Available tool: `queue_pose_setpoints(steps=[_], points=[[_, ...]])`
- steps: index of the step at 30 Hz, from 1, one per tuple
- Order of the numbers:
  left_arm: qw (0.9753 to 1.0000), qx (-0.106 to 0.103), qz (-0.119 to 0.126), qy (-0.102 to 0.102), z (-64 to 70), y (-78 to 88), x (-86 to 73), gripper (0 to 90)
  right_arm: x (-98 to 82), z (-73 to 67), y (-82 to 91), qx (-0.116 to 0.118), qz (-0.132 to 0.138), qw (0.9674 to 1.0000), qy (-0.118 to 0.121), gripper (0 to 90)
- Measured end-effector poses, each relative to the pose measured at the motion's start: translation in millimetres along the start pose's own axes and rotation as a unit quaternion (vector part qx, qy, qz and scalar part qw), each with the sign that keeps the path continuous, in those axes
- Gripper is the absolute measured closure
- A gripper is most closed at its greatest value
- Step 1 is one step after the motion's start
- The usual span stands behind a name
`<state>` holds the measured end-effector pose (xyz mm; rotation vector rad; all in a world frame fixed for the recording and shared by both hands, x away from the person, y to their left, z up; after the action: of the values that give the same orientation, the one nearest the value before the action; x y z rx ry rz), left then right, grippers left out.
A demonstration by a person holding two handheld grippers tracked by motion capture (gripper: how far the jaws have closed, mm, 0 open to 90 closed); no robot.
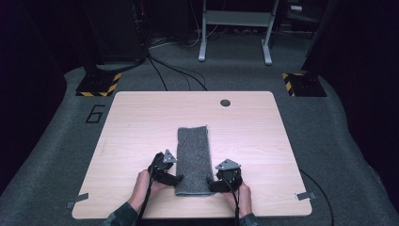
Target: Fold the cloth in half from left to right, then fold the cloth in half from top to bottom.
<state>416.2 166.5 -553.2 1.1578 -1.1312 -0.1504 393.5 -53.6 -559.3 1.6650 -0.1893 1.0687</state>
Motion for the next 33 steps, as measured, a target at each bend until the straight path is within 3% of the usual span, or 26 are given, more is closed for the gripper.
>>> queue_pose_setpoints(steps=[8, 10, 15, 19, 21, 25, 28, 29, 33], points=[[1.0000, -0.007, 0.003, 0.001, 2.9, 1.8, -3.7, 17.8, -6.4, -6.4, 6.6, 0.004, 0.000, 1.0000, 0.001, 15.1], [0.9997, -0.013, 0.015, 0.011, 2.2, 3.1, -3.8, 14.6, -6.6, -6.5, 8.2, 0.011, -0.005, 0.9999, 0.000, 15.3], [0.9986, -0.011, 0.036, 0.038, -9.5, 8.0, -1.2, 13.8, 3.7, 4.4, 12.3, 0.031, 0.007, 0.9994, -0.011, 15.3], [0.9972, -0.001, 0.048, 0.058, -29.6, 10.6, 8.8, 12.6, 20.4, 16.2, 11.7, 0.025, 0.018, 0.9994, -0.017, 15.5], [0.9959, -0.005, 0.056, 0.071, -37.3, 11.4, 13.6, 12.6, 29.4, 23.2, 8.7, 0.027, 0.019, 0.9993, -0.018, 16.2], [0.9956, 0.007, 0.057, 0.074, -48.3, 9.2, 20.5, 12.3, 42.7, 31.9, 2.0, 0.028, 0.014, 0.9991, -0.028, 16.0], [0.9963, 0.012, 0.045, 0.072, -58.8, 5.0, 25.5, 11.9, 54.7, 39.6, -6.2, 0.028, 0.013, 0.9991, -0.030, 15.7], [0.9956, 0.003, 0.041, 0.085, -65.0, 1.2, 28.4, 11.9, 61.1, 43.3, -11.3, 0.034, 0.009, 0.9988, -0.034, 15.5], [0.9944, -0.006, 0.040, 0.098, -76.7, -6.3, 36.2, 11.6, 73.0, 48.6, -22.7, 0.036, 0.001, 0.9988, -0.033, 14.9]])
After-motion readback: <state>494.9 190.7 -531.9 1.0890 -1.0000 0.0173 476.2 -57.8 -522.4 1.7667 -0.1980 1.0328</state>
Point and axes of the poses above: each handheld gripper's, and its own axes: y roughly backward along the jaws, x roughly out of its top, z roughly to its right, the point moved 5 cm from there along -y, roughly forward along the jaws, and after that the axes turned 2 degrees about -y, right-handed, at the moved point
